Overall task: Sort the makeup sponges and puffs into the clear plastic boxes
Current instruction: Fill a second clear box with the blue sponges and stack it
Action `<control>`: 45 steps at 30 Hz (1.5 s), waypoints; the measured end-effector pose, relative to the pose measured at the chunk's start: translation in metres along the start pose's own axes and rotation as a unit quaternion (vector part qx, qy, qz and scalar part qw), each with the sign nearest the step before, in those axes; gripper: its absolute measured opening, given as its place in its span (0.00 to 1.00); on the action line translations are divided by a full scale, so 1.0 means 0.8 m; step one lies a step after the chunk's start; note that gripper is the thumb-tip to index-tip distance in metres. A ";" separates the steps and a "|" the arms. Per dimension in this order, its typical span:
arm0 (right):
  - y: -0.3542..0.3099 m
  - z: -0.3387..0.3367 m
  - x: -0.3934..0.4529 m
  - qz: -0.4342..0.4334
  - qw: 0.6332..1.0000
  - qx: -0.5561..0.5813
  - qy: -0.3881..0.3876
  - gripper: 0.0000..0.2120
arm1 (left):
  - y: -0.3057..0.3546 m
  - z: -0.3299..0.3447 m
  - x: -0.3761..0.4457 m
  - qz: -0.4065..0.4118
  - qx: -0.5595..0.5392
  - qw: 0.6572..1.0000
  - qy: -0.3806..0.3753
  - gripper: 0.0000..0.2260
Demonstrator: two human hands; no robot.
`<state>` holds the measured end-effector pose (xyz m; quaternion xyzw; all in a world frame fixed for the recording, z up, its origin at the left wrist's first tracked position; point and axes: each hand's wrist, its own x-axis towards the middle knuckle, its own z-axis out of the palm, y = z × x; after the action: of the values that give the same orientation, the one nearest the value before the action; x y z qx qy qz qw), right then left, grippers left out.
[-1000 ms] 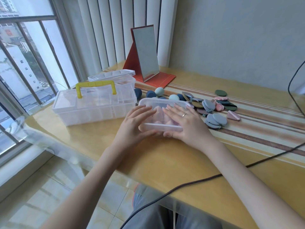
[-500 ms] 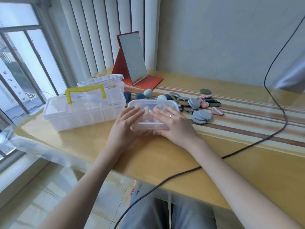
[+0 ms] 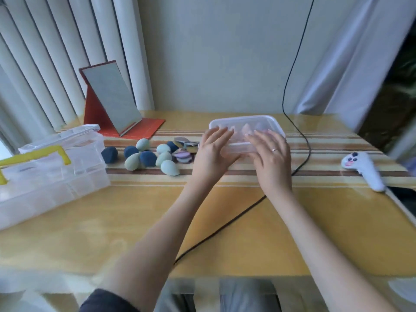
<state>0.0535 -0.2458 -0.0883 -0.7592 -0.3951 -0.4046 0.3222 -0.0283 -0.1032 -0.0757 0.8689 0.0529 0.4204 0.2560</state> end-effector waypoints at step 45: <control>-0.240 0.156 0.031 0.037 0.960 0.211 -0.180 0.29 | -0.126 -0.171 -0.068 -0.089 0.405 0.910 -0.013 0.22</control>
<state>-0.0584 -0.0446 -0.0922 -0.7486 -0.4941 -0.1569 0.4135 -0.1545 0.0220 -0.0925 0.8949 0.2921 0.3276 -0.0808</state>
